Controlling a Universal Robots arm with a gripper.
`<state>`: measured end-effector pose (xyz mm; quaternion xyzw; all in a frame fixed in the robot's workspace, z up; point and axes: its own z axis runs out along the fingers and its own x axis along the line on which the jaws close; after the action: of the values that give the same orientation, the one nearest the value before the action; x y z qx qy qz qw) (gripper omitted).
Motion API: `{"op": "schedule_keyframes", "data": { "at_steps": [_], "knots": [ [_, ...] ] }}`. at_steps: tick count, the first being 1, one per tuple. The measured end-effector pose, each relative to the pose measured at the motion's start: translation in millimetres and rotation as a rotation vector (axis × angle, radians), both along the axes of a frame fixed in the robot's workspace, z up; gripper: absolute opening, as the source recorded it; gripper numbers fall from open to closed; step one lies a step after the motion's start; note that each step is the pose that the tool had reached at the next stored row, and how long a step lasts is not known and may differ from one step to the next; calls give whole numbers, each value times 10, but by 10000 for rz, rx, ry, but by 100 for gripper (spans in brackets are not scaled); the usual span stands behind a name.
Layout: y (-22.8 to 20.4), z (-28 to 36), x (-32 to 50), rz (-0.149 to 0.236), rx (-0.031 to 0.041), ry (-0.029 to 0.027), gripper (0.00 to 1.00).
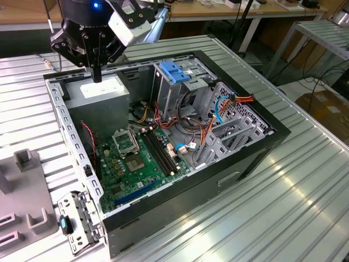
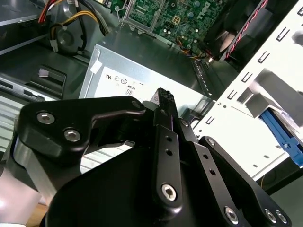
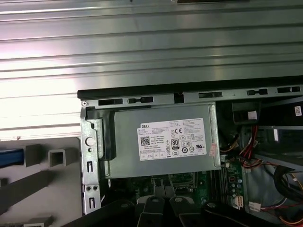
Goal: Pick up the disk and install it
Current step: 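Reach for the disk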
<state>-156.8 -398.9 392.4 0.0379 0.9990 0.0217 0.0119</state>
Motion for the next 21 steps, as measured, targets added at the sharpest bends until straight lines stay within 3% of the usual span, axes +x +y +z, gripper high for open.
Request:
{"op": "schedule_keyframes", "data": {
  "at_steps": [12, 21],
  "knots": [
    [0, -5, -128, -1, 0, 20, 11],
    [0, -12, -271, 0, 0, 46, 11]
  ]
}}
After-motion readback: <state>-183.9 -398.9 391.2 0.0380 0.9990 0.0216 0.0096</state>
